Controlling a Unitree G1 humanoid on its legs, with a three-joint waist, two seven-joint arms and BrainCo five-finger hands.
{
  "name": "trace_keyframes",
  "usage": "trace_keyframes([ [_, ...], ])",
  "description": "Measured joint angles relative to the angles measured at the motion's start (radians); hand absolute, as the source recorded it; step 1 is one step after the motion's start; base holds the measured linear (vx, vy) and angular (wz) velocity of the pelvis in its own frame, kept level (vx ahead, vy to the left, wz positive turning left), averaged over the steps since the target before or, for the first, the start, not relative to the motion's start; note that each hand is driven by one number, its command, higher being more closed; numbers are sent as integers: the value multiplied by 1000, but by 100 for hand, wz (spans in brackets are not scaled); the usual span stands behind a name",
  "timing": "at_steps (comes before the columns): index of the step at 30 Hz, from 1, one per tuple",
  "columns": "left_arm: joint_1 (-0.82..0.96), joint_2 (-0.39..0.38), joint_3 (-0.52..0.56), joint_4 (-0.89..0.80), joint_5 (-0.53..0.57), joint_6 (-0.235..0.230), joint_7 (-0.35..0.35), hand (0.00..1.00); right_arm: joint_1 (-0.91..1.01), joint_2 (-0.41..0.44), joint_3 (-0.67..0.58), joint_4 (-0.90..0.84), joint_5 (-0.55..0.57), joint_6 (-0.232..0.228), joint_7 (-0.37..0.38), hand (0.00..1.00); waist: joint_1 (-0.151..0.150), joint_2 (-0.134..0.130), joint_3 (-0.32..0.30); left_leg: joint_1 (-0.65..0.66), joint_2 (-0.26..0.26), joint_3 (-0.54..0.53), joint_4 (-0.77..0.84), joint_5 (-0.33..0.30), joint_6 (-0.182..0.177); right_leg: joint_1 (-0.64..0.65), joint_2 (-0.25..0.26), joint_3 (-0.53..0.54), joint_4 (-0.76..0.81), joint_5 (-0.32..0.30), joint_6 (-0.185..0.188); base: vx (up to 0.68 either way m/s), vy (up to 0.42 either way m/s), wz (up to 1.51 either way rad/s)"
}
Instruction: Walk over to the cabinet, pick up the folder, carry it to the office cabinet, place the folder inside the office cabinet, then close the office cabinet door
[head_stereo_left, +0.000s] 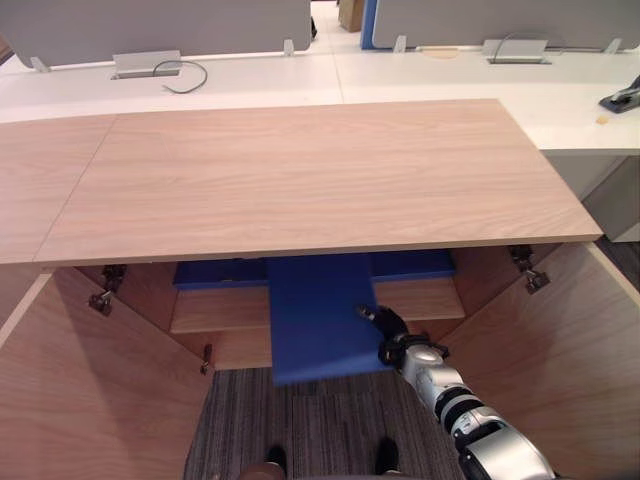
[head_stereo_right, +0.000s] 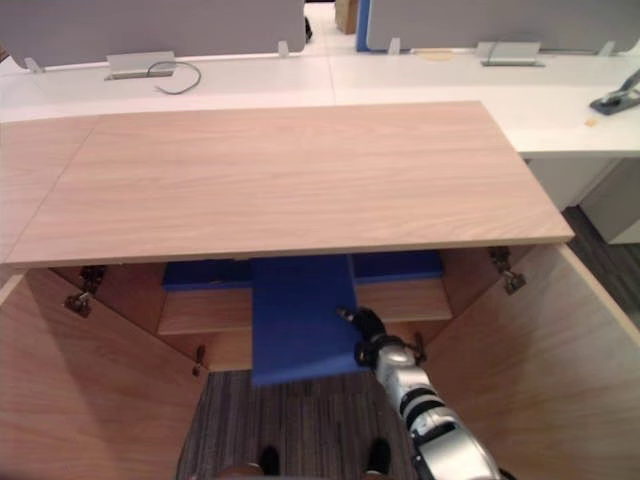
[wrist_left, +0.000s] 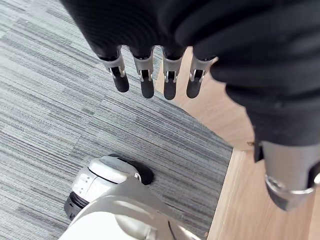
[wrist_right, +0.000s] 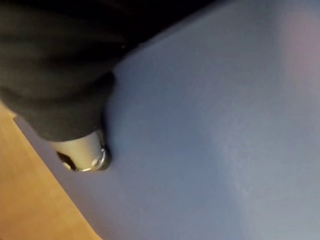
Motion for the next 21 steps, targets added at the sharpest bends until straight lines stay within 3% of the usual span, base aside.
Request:
trace_keyframes([
  [2,-1,-25,51,-23,-17,0,4,0,-4,37,-69,-11,213,-33,-8,100,7,7,4,0,2,0,-2,0,0,2,2,-1,-3,0,0,36,33,0],
  [5,-6,-46,101,-29,-47,1,12,0,-6,77,-149,-65,387,-72,-13,100,7,16,16,1,5,0,14,-2,0,5,-1,0,5,-2,0,16,21,-1],
  [7,-29,-61,115,-45,-65,1,24,0,-10,99,-203,-179,487,-108,-15,100,6,35,80,-38,25,-6,150,-61,-1,-13,-8,0,99,-48,-2,-49,15,6],
  [8,-47,-73,116,-62,-101,1,34,0,-22,113,-246,-281,529,-154,-34,100,0,62,123,-130,52,-19,337,-138,3,-81,-17,0,258,-122,-6,-135,36,19],
  [10,-57,-77,115,-70,-140,0,35,0,-36,115,-275,-332,541,-182,-63,100,-5,82,145,-220,72,-34,482,-205,2,-166,-25,0,418,-195,-8,-198,15,28],
  [12,-82,-76,114,-77,-221,3,39,0,-48,146,-319,-445,571,-248,-101,100,-5,85,187,-343,64,-59,631,-266,2,-303,-70,7,621,-284,-8,-227,-5,34],
  [18,-127,-83,142,-134,-438,14,41,0,-210,179,-369,-613,567,-397,-192,100,-8,109,259,-627,25,-79,894,-332,-5,-602,-154,68,934,-388,3,-186,12,21],
  [21,-134,-83,164,-169,-504,17,45,0,-286,174,-369,-644,560,-427,-253,100,-4,109,268,-714,9,-70,970,-344,-6,-712,-177,114,1027,-407,0,-112,23,6],
])
